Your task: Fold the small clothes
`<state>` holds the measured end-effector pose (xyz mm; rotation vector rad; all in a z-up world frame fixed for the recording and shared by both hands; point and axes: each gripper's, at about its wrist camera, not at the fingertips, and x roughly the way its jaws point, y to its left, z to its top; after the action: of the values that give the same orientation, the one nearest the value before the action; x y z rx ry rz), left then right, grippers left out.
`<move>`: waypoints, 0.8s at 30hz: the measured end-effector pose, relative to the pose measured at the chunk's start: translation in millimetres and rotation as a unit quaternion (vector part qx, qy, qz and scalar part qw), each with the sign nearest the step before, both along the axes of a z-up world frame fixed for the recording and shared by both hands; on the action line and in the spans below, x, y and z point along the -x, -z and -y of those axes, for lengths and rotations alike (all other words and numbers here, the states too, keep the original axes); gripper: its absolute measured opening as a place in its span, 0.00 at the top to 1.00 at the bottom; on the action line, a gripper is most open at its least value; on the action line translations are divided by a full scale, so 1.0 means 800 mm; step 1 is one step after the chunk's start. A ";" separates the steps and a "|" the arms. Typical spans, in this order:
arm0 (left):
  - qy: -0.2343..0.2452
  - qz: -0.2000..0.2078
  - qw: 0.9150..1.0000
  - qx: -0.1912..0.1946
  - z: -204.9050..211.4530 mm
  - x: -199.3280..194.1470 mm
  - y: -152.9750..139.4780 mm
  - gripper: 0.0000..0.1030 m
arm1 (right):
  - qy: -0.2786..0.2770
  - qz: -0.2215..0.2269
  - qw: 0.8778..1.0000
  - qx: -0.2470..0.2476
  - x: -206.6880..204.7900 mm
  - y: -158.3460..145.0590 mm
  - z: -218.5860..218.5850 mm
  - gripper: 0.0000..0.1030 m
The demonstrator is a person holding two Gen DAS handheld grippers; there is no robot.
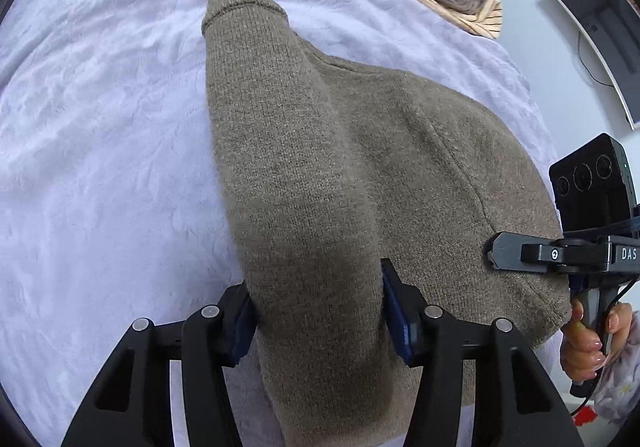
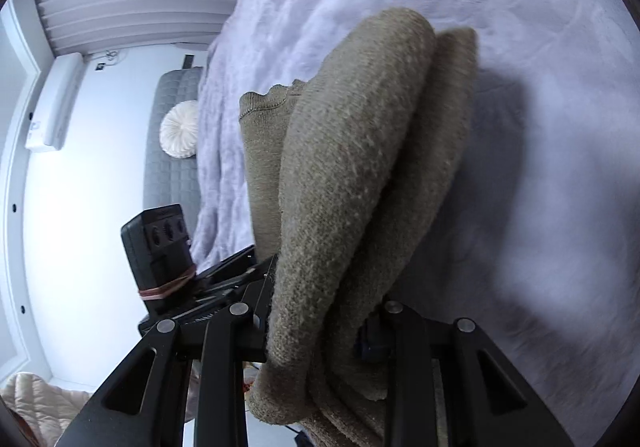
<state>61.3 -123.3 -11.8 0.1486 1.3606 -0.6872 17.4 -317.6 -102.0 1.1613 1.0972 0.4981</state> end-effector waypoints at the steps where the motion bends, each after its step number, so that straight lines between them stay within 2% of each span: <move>1: 0.002 0.005 1.000 0.004 -0.006 0.004 -0.009 0.46 | 0.001 0.002 1.000 -0.003 0.003 -0.007 -0.005 0.69; 7: -0.006 0.002 1.000 0.029 -0.067 0.023 -0.052 0.46 | 0.010 0.009 1.000 -0.026 0.032 -0.041 -0.043 0.69; 13: -0.004 0.007 1.000 -0.004 -0.135 0.061 -0.072 0.46 | -0.006 0.008 1.000 -0.022 0.059 -0.058 -0.108 0.69; 18: -0.025 0.000 0.999 -0.027 -0.190 0.087 -0.072 0.46 | -0.026 -0.001 0.999 -0.026 0.070 -0.058 -0.165 0.69; 24: -0.048 -0.021 0.998 -0.046 -0.230 0.102 -0.050 0.46 | -0.044 -0.021 0.999 -0.013 0.063 -0.050 -0.219 0.69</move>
<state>-20.5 60.9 27.9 0.1417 1.4300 -0.5509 -33.1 -142.6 -62.2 1.1546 1.1844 0.5596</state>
